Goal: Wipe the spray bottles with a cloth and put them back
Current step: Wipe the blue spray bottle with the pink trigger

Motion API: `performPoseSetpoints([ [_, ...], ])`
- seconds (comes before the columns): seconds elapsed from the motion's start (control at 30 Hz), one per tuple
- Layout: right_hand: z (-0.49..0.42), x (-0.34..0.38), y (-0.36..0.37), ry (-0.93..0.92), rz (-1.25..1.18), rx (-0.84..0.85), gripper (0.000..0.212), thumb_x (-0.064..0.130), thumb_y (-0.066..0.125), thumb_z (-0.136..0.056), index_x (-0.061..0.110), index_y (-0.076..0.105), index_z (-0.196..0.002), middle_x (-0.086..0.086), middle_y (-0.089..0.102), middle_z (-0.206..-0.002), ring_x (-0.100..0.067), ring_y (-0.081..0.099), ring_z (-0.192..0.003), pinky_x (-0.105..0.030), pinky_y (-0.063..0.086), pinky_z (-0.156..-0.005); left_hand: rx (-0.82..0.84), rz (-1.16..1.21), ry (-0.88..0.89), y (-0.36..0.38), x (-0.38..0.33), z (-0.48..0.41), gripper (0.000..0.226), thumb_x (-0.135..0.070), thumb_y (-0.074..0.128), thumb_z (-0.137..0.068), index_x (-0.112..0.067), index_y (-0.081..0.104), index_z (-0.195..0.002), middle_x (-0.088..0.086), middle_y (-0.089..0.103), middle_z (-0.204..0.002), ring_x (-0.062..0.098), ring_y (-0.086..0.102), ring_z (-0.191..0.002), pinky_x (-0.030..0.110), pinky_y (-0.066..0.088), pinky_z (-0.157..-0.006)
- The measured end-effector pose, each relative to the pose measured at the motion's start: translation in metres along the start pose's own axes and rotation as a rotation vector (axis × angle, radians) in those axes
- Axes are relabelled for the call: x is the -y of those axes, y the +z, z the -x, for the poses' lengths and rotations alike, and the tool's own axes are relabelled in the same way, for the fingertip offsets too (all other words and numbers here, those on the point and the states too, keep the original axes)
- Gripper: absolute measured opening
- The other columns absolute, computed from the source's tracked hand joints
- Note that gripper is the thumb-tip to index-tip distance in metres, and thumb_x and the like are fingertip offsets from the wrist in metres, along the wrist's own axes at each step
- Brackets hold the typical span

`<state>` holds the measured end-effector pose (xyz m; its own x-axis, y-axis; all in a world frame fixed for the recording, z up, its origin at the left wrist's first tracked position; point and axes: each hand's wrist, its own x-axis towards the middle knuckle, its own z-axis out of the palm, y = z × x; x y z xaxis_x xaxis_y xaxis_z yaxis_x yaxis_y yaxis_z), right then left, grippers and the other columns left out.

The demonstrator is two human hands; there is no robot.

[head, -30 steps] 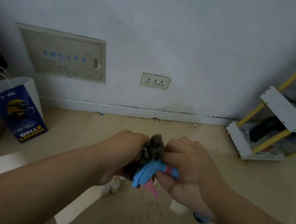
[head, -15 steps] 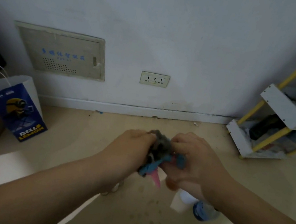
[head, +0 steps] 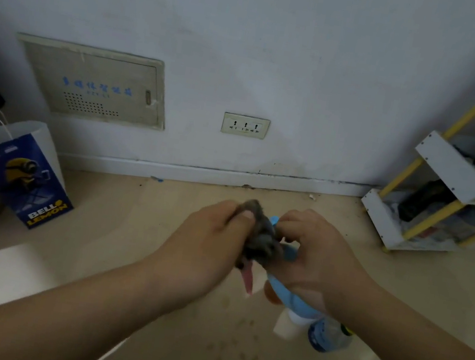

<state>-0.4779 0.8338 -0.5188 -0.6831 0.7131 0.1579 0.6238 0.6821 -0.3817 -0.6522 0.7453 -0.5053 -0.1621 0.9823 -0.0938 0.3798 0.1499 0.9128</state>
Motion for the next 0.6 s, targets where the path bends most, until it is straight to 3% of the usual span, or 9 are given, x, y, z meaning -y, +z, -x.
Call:
performPoseSetpoints([
  [0.07,-0.001,0.001,0.0,0.012,-0.01,0.015,0.026,0.055,0.05,-0.073,0.03,0.057,-0.066,0.014,0.049,-0.072,-0.011,0.043,-0.078,-0.032,0.036,-0.066,0.034,-0.406,0.404,0.001,0.007,0.005,0.016,-0.037,0.042,-0.106,-0.031,0.057,-0.111,-0.011,0.063,-0.095,0.006,0.059,-0.081,0.026,0.048,-0.071],
  [0.17,0.0,0.0,0.0,0.041,-0.053,0.034,0.025,0.058,0.044,-0.07,0.035,0.047,-0.062,0.011,0.049,-0.071,-0.012,0.045,-0.078,-0.033,0.041,-0.068,0.117,-0.469,0.485,-0.002,0.02,0.0,0.02,-0.039,0.04,-0.107,-0.034,0.05,-0.124,-0.013,0.059,-0.105,0.008,0.056,-0.089,0.032,0.048,-0.076],
  [0.23,0.002,-0.001,0.0,0.068,-0.092,0.01,0.029,0.058,0.051,-0.071,0.03,0.053,-0.061,0.008,0.052,-0.069,-0.01,0.047,-0.075,-0.035,0.044,-0.067,0.109,-0.224,0.259,-0.004,0.017,-0.007,0.019,-0.038,0.041,-0.108,-0.029,0.058,-0.111,-0.006,0.068,-0.094,0.011,0.065,-0.081,0.038,0.055,-0.075],
  [0.3,0.002,-0.002,-0.001,0.104,-0.113,0.001,0.034,0.055,0.065,-0.075,0.025,0.059,-0.061,0.005,0.055,-0.07,-0.011,0.051,-0.074,-0.037,0.046,-0.066,0.072,0.144,-0.186,-0.002,0.013,-0.017,0.026,-0.032,0.049,-0.107,-0.017,0.068,-0.1,0.004,0.076,-0.086,0.022,0.074,-0.08,0.043,0.062,-0.078],
  [0.37,0.002,-0.001,-0.002,0.14,-0.121,0.015,0.031,0.05,0.073,-0.076,0.025,0.06,-0.062,0.005,0.057,-0.073,-0.011,0.053,-0.075,-0.035,0.048,-0.068,0.114,0.322,-0.48,0.003,0.01,-0.025,0.021,-0.022,0.058,-0.103,-0.011,0.073,-0.093,0.003,0.077,-0.073,0.018,0.077,-0.07,0.032,0.063,-0.062],
  [0.4,0.002,0.0,-0.002,0.148,-0.12,0.031,0.031,0.052,0.072,-0.076,0.025,0.061,-0.064,0.005,0.058,-0.075,-0.011,0.053,-0.075,-0.033,0.048,-0.069,0.124,0.251,-0.465,0.005,0.008,-0.024,0.019,-0.021,0.058,-0.103,-0.013,0.072,-0.092,-0.002,0.075,-0.067,0.01,0.074,-0.063,0.024,0.058,-0.055],
  [0.43,0.002,0.002,-0.001,0.154,-0.119,0.048,0.032,0.054,0.069,-0.074,0.023,0.064,-0.066,0.005,0.059,-0.076,-0.01,0.054,-0.076,-0.032,0.048,-0.069,0.099,0.111,-0.346,0.007,0.008,-0.02,0.02,-0.025,0.054,-0.105,-0.018,0.068,-0.093,-0.006,0.072,-0.068,0.004,0.069,-0.061,0.018,0.052,-0.055],
  [0.53,0.001,0.005,-0.001,0.18,-0.136,0.058,0.03,0.047,0.066,-0.073,0.017,0.067,-0.07,0.003,0.061,-0.075,-0.013,0.056,-0.073,-0.031,0.048,-0.067,0.03,-0.419,0.341,0.007,0.015,-0.001,0.016,-0.037,0.043,-0.106,-0.025,0.053,-0.101,-0.014,0.054,-0.097,0.003,0.052,-0.082,0.017,0.037,-0.067],
  [0.6,-0.001,0.005,-0.002,0.179,-0.128,0.055,0.028,0.041,0.071,-0.075,0.015,0.064,-0.067,-0.001,0.06,-0.07,-0.016,0.055,-0.07,-0.033,0.044,-0.063,0.088,-0.519,0.516,0.004,0.022,0.002,0.016,-0.036,0.043,-0.106,-0.028,0.05,-0.117,-0.016,0.049,-0.11,0.003,0.048,-0.088,0.021,0.042,-0.073],
])
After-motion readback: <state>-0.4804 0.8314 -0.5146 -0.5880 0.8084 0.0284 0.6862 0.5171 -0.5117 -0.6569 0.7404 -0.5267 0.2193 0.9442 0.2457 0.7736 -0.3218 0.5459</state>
